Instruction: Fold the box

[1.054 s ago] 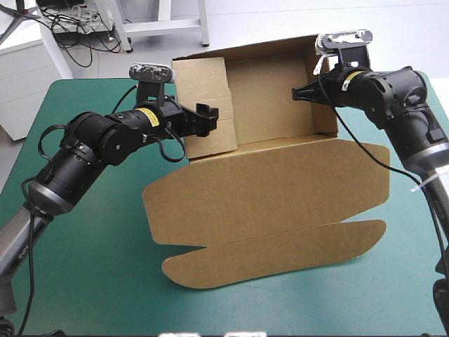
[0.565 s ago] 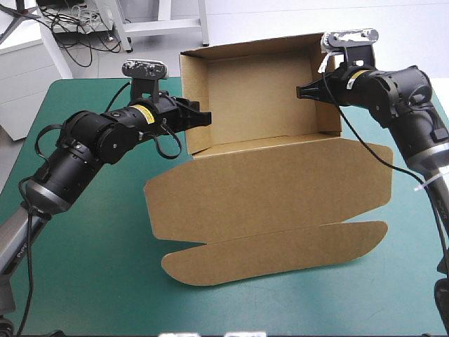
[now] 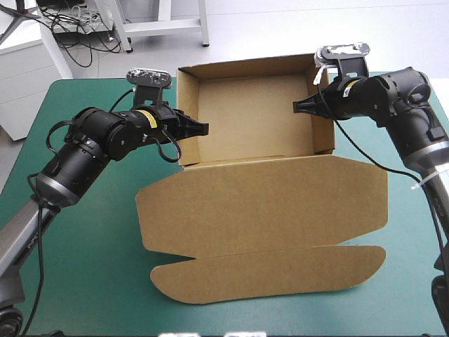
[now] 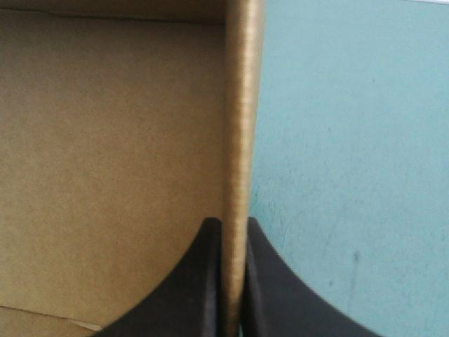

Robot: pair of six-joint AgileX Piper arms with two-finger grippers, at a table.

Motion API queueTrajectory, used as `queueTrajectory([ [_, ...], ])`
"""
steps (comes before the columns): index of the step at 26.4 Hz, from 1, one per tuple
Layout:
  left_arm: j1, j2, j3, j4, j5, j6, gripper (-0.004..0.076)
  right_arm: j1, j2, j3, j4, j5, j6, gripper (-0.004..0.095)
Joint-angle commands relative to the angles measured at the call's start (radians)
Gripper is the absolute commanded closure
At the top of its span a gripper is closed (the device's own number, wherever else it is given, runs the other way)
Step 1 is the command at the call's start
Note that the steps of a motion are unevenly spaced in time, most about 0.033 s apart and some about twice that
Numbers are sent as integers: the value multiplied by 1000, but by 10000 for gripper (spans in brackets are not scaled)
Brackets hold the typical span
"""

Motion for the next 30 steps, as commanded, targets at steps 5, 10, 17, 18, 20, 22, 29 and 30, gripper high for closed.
queueTrajectory([
  [5, 31, 92, -155, -99, 151, 112, 731, 8, 47, -29, 124, 100, -65, 923],
  [10, 31, 174, -204, -99, 236, 115, 731, 8, 104, -29, 137, 156, -65, 923],
  [17, 31, 276, -212, -117, 359, 125, 731, 8, 176, -29, 151, 191, -65, 923],
  [18, 31, 281, -212, -125, 359, 125, 731, 8, 180, -29, 149, 191, -65, 923],
  [20, 31, 289, -210, -133, 344, 125, 731, 8, 196, -29, 147, 200, -65, 923],
  [22, 31, 301, -210, -133, 342, 125, 731, 8, 215, -29, 149, 216, -65, 923],
  [29, 31, 328, -210, -132, 372, 125, 731, 8, 250, -29, 150, 223, -65, 923],
  [30, 31, 331, -209, -132, 385, 131, 728, 8, 250, -29, 148, 223, -65, 922],
])
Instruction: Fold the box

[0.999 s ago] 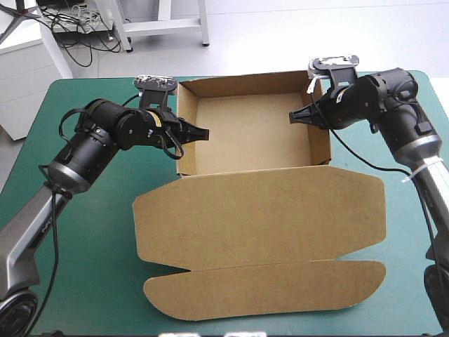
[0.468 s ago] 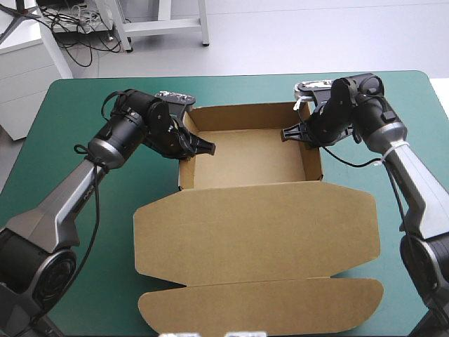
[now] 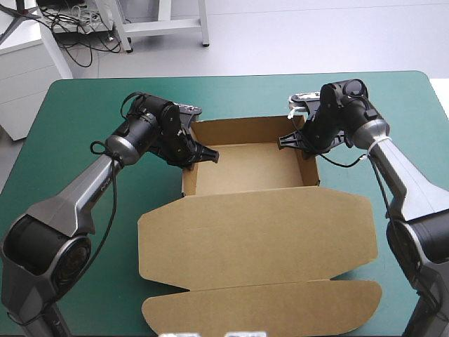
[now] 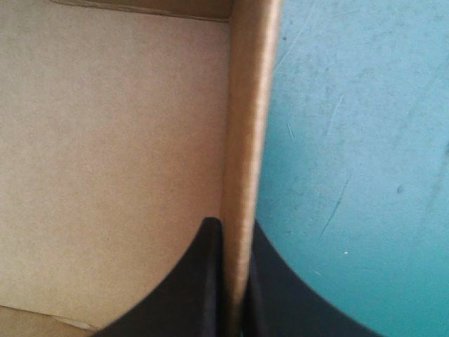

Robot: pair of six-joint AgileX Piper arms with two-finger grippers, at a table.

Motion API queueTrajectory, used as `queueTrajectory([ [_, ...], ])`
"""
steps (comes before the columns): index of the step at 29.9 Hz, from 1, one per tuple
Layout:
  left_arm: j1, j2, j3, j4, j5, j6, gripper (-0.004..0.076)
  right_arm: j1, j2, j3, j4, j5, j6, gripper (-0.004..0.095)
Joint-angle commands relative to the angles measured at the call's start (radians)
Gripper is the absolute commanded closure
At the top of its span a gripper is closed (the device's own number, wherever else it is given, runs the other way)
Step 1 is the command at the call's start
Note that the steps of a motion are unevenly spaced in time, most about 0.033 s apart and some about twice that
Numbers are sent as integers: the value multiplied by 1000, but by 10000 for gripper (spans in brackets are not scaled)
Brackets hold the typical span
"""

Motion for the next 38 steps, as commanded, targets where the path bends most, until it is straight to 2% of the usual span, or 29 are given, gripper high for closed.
queueTrajectory([
  [1, -14, -40, -32, -57, -18, 76, 715, 8, -46, -29, 80, 14, -54, 922],
  [4, -14, -39, -32, -57, -7, 109, 599, 8, -46, -29, 48, 14, -60, 879],
  [6, -14, -39, -32, -57, -9, 109, 451, 8, -46, -29, 35, 14, -60, 769],
  [8, -4, -39, -32, -60, -4, 107, 292, 8, -48, -29, 35, 14, -62, 584],
  [10, 6, -39, -32, -60, 2, 85, 141, 8, -48, -29, 43, 14, -60, 353],
  [11, 13, -39, -32, -61, 10, 85, 87, 8, -48, -29, 43, 14, -54, 240],
  [13, 24, -39, -32, -61, 29, 85, 37, 8, -48, -29, 43, 14, -54, 95],
  [14, 29, -39, -32, -61, 42, 85, 31, 8, -48, -29, 43, 14, -54, 30],
  [15, 31, -39, -32, -60, 50, 85, 31, 8, -48, -29, 43, 14, -54, 8],
  [20, 36, -43, -32, -65, 43, 85, 31, 8, -48, -29, 43, 14, -54, 4],
  [26, 36, -101, -92, -112, -51, 97, 34, 8, -71, -43, 43, 14, -54, 4],
  [30, 33, -164, -175, -74, 8, 139, 45, 8, -119, -68, 40, 14, -54, 11],
  [33, 33, -230, -203, 25, 56, 177, 117, 8, -163, -82, 32, 12, -80, 32],
  [35, 33, -292, -203, 60, 56, 181, 201, 8, -191, -82, 20, 11, -89, 32],
  [38, 33, -380, -203, 69, 56, 223, 376, 8, -220, -82, -1, 12, -94, 32],
])
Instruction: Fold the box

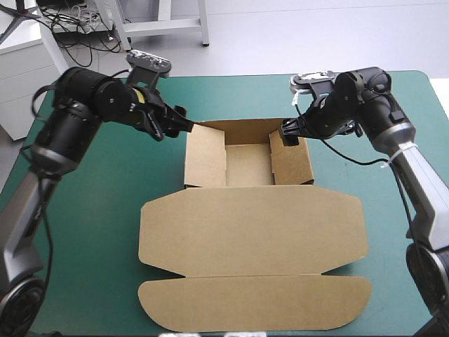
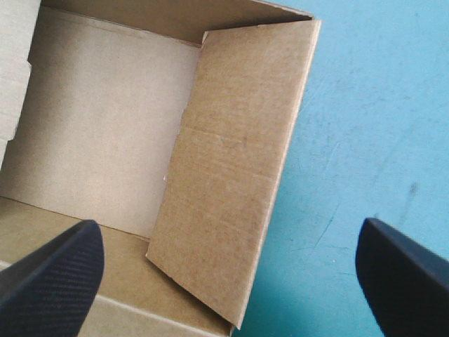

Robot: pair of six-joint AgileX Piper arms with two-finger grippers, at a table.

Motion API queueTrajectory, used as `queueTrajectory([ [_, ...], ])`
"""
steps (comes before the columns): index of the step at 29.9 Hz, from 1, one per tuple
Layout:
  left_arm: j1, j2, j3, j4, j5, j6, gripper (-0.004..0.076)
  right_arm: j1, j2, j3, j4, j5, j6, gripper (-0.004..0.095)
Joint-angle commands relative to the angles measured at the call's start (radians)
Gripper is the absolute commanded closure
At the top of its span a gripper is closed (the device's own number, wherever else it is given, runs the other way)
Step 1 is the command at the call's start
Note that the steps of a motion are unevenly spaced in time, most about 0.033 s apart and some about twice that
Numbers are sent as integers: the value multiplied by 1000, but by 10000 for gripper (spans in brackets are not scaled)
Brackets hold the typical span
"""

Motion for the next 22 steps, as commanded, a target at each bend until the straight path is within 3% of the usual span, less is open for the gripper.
queueTrajectory([
  [1, -2, -154, -34, 8, 34, 51, 453, -3, -79, -34, -17, 10, -20, 32],
  [4, -2, -242, -34, -4, 34, 113, 701, -3, -83, -34, -17, 10, -20, 32],
  [5, -2, -272, -34, -2, 34, 129, 729, -3, -83, -34, -17, 10, -20, 32],
  [13, -2, -469, 183, 4, 34, 142, 734, -3, -18, -34, -17, -8, -20, 32],
  [18, -2, -590, 526, 49, 19, 126, 734, -3, 44, -34, -17, -8, -20, 32],
  [22, -2, -677, 793, 42, -77, 92, 734, -3, 102, -34, -17, -19, -20, 32],
])
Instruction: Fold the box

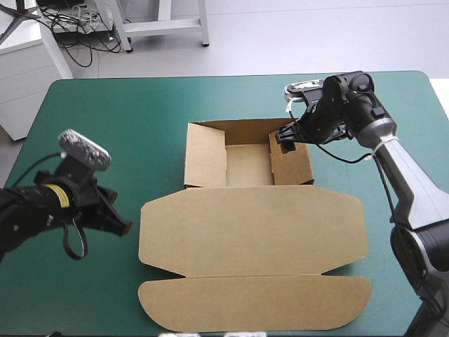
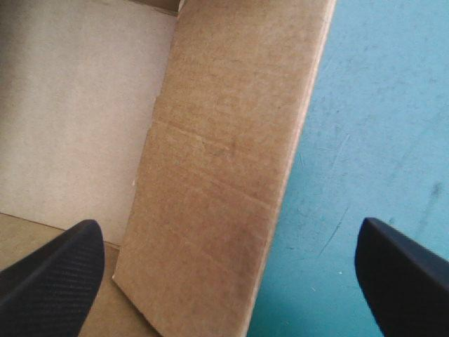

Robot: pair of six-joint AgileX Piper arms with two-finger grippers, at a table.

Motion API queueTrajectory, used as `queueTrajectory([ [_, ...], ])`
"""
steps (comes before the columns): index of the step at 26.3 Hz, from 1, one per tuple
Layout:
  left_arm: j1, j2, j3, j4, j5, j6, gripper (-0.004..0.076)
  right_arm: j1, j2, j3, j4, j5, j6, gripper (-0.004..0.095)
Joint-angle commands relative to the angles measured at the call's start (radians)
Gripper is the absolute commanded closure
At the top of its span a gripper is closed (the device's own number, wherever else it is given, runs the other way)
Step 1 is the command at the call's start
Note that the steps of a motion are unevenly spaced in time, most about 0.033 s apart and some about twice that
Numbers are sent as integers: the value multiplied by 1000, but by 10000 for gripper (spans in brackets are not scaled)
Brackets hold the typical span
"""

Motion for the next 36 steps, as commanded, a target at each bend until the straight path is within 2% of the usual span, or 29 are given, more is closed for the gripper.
queueTrajectory([
  [1, -2, -90, 212, -5, -112, -46, 734, -3, -1, -28, -5, -26, -10, 32],
  [7, -2, -172, 488, -5, -192, -104, 734, -3, 57, -28, -5, -59, -4, 36],
  [11, -2, -211, 566, -5, -198, -124, 734, -3, 69, -28, -5, -84, -1, 141],
  [13, -2, -231, 579, -5, -204, -126, 734, -3, 73, -28, -5, -91, 2, 253],
  [21, -2, -302, 579, -5, -253, -130, 734, -3, 95, -28, -5, -92, 2, 833],
  [23, -2, -315, 579, -5, -255, -130, 734, -3, 101, -28, -5, -92, 2, 925],
  [26, -2, -327, 579, -5, -253, -130, 734, -3, 104, -28, -24, -105, -5, 928],
  [28, -2, -330, 579, -3, -253, -130, 734, -3, 88, -29, -93, -116, -10, 928],
  [30, -2, -330, 579, 7, -253, -130, 734, -13, 68, -50, -216, -112, -10, 928],
  [31, -2, -330, 579, 11, -253, -130, 734, -42, 53, -76, -259, -112, -10, 928],
  [34, -2, -330, 579, 11, -253, -130, 734, -113, 25, -113, -268, -112, -10, 928],
  [36, -2, -330, 579, 11, -253, -130, 734, -204, -1, -127, -270, -132, -27, 928],
])
